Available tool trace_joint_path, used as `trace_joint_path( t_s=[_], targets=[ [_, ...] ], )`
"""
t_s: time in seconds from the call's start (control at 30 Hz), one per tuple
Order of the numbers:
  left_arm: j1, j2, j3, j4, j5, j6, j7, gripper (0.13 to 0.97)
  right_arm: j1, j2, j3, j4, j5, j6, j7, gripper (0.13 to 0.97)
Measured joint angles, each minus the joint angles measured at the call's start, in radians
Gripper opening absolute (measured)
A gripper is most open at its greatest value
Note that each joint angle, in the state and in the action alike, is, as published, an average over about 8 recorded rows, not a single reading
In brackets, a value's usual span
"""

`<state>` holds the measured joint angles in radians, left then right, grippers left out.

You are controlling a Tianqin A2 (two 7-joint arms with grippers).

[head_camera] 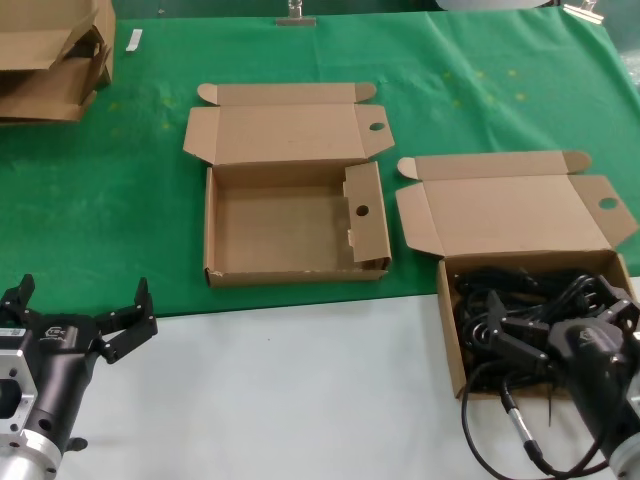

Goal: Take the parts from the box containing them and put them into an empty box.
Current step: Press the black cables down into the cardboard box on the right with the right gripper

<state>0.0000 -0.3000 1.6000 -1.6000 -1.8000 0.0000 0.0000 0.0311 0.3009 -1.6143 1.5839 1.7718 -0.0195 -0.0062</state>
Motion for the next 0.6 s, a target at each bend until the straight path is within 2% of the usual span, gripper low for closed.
trace_joint_path(
  t_s=[0.4, 0.6],
  targets=[
    [0.0, 0.0, 0.0, 0.0, 0.0, 0.0, 0.0, 0.966, 0.0, 0.0, 0.0, 0.0, 0.0, -0.002, 0.0, 0.966],
    [0.0, 0.0, 0.0, 0.0, 0.0, 0.0, 0.0, 0.966, -0.007, 0.01, 0.013, 0.008, 0.0, -0.071, -0.051, 0.966]
  ],
)
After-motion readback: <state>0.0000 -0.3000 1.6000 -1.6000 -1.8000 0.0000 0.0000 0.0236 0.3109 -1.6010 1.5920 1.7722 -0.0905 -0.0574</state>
